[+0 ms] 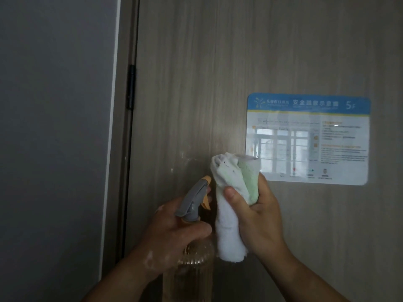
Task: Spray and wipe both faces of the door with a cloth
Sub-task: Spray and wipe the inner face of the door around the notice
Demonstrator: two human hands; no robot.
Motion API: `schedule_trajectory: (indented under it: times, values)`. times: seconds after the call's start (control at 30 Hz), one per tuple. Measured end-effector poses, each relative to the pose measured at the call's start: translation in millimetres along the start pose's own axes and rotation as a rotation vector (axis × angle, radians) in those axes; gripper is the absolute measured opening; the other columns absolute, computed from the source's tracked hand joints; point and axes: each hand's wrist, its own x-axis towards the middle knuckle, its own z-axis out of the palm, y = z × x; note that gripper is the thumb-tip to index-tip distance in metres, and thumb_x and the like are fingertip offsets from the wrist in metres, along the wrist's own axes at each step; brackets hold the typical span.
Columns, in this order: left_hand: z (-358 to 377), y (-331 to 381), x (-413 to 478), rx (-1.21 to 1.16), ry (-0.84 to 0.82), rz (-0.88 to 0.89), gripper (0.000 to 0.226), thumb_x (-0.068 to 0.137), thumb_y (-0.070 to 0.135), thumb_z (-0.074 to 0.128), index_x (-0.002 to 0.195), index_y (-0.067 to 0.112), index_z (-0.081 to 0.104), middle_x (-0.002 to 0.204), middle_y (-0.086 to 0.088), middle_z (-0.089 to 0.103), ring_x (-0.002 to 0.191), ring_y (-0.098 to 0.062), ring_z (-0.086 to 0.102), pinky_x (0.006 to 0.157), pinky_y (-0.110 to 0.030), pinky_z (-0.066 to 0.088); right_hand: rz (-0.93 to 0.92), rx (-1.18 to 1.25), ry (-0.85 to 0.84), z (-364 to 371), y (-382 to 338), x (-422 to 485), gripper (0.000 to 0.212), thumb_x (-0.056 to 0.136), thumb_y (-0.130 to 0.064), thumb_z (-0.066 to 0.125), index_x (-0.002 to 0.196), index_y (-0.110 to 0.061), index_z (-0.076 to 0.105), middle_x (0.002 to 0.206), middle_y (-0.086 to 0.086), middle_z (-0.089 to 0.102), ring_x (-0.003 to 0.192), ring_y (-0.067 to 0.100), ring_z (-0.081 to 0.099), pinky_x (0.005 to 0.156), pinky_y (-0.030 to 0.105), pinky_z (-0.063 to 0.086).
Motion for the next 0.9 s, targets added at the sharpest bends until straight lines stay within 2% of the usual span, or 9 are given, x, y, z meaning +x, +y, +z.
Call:
schedule_trajectory:
  times: [0.07, 0.13, 0.2, 0.27, 0.37, 0.43, 0.6, 0.73, 0.9]
  values:
    - [-0.1, 6.4, 7.3, 0.007, 0.049, 0.031, 0.045, 0.058, 0.031, 0.081, 0.101, 0.042, 0.075, 0.090, -0.014, 0.078, 0.086, -0.035, 0.075, 0.083, -0.057, 0.060, -0.066, -0.141, 0.052, -1.0, -11.0, 18.9, 0.041, 0.080, -0.052, 0.070, 0.120, -0.044, 0.061, 0.107, -0.029, 0.072, 0.098, -0.004, 0.069, 0.080, 0.015, 0.055]
    - [-1.4, 17.2, 17.3, 0.001, 0.101, 0.073, 0.042, 0.062, 0.018, 0.078, 0.099, 0.037, 0.077, 0.089, -0.019, 0.076, 0.082, -0.038, 0.075, 0.076, -0.055, 0.061, -0.161, -0.290, 0.098, -2.0, -25.5, 48.2, 0.036, 0.082, -0.060, 0.066, 0.115, -0.047, 0.060, 0.103, -0.033, 0.069, 0.096, -0.009, 0.065, 0.079, 0.009, 0.049]
    - [-5.2, 31.1, 29.1, -0.021, 0.158, 0.107, 0.036, 0.061, 0.012, 0.075, 0.095, 0.025, 0.077, 0.090, -0.027, 0.072, 0.076, -0.039, 0.074, 0.068, -0.053, 0.061, -0.297, -0.463, 0.147, -2.0, -42.4, 86.8, 0.045, 0.085, -0.065, 0.065, 0.123, -0.042, 0.060, 0.102, -0.022, 0.068, 0.095, -0.001, 0.064, 0.080, 0.020, 0.048]
    - [-10.9, 41.7, 40.8, -0.021, 0.200, 0.134, 0.034, 0.061, 0.013, 0.074, 0.094, 0.020, 0.076, 0.089, -0.028, 0.070, 0.078, -0.041, 0.074, 0.069, -0.053, 0.062, -0.447, -0.685, 0.183, 1.6, -60.6, 129.3, 0.063, 0.085, -0.071, 0.063, 0.138, -0.037, 0.054, 0.110, -0.009, 0.065, 0.098, 0.013, 0.061, 0.078, 0.030, 0.044]
    - [-17.0, 52.9, 52.4, 0.005, 0.220, 0.165, 0.030, 0.063, 0.018, 0.075, 0.093, 0.023, 0.075, 0.086, -0.024, 0.070, 0.087, -0.042, 0.072, 0.077, -0.059, 0.061, -0.632, -0.946, 0.241, 15.6, -87.0, 189.7, 0.075, 0.085, -0.075, 0.063, 0.148, -0.037, 0.047, 0.115, 0.006, 0.060, 0.097, 0.026, 0.060, 0.074, 0.032, 0.037]
    - [-18.9, 57.3, 57.2, -0.005, 0.228, 0.173, 0.029, 0.064, 0.019, 0.075, 0.092, 0.024, 0.075, 0.087, -0.025, 0.070, 0.088, -0.043, 0.072, 0.078, -0.063, 0.059, -0.747, -1.058, 0.221, 26.5, -93.0, 222.4, 0.072, 0.085, -0.068, 0.069, 0.146, -0.033, 0.052, 0.114, 0.012, 0.059, 0.091, 0.034, 0.062, 0.070, 0.035, 0.042]
    - [-24.9, 54.6, 61.3, -0.024, 0.250, 0.185, 0.033, 0.061, 0.020, 0.075, 0.093, 0.026, 0.076, 0.086, -0.023, 0.072, 0.085, -0.042, 0.072, 0.076, -0.056, 0.060, -0.830, -1.232, 0.131, 44.9, -56.4, 250.2, 0.070, 0.077, -0.056, 0.082, 0.137, -0.025, 0.062, 0.108, 0.020, 0.059, 0.085, 0.041, 0.060, 0.068, 0.044, 0.048]
    - [-27.4, 46.5, 61.9, -0.013, 0.239, 0.151, 0.031, 0.061, 0.019, 0.076, 0.092, 0.021, 0.075, 0.081, -0.026, 0.069, 0.082, -0.045, 0.072, 0.076, -0.063, 0.059, -0.860, -1.333, 0.191, 46.6, -44.9, 242.3, 0.068, 0.090, -0.070, 0.054, 0.145, -0.032, 0.051, 0.122, 0.017, 0.057, 0.095, 0.038, 0.055, 0.075, 0.045, 0.042]
    - [-31.8, 39.6, 65.6, 0.001, 0.228, 0.113, 0.034, 0.063, 0.021, 0.078, 0.095, 0.029, 0.075, 0.070, -0.015, 0.064, 0.074, -0.047, 0.068, 0.073, -0.068, 0.056, -0.938, -1.333, 0.029, 29.2, -52.0, 246.8, 0.062, 0.098, -0.065, 0.038, 0.150, -0.034, 0.048, 0.121, 0.013, 0.063, 0.085, 0.038, 0.062, 0.072, 0.044, 0.047]
